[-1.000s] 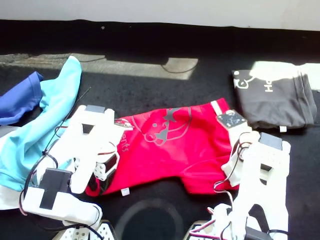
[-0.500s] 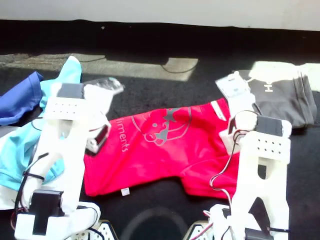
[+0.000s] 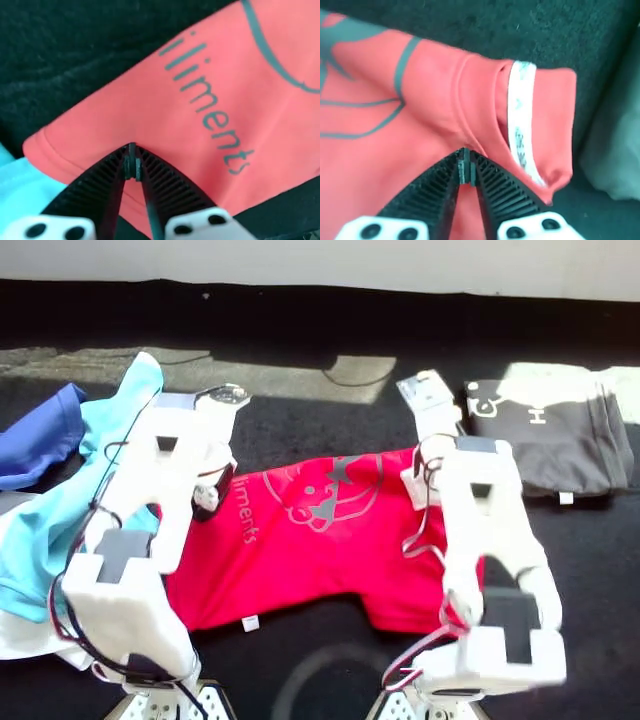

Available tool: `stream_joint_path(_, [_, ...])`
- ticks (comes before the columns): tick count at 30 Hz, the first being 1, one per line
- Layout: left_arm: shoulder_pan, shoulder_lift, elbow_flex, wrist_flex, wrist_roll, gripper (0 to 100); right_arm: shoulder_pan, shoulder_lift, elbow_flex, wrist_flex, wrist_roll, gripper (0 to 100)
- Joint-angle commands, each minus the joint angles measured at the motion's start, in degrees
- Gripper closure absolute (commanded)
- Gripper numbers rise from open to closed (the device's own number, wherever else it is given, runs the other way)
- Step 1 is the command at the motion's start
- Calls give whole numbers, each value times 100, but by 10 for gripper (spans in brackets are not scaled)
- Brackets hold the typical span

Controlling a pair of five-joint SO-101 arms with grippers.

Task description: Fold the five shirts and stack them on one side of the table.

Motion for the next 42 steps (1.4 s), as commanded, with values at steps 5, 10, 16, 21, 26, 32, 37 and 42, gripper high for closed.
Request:
stream_joint_path(5, [-356,1587,-2062,-18,35,991,171,1912,-1736,-338,-97,991])
stream_joint_path(10, [-382,3116,-4391,862,35,991,488,3046,-2967,-303,-97,991])
stream_joint_path(16, [-215,4927,-7899,1820,35,991,681,3591,-3679,-101,-97,991])
stream_joint_path(21, [-171,5930,-9534,1987,35,991,620,3433,-3996,787,-105,991])
stream_joint_path(26, [-92,5965,-10220,1969,88,991,620,2905,-4022,1007,-105,991])
stream_joint_path(32, [40,5499,-10185,2171,158,991,602,1938,-3741,1182,-105,991])
stream_joint_path(37, [13,4857,-10035,2277,167,991,593,787,-2888,1156,-79,991])
stream_joint_path(42, [101,3442,-8295,2286,176,991,593,-163,-2070,1042,-62,991])
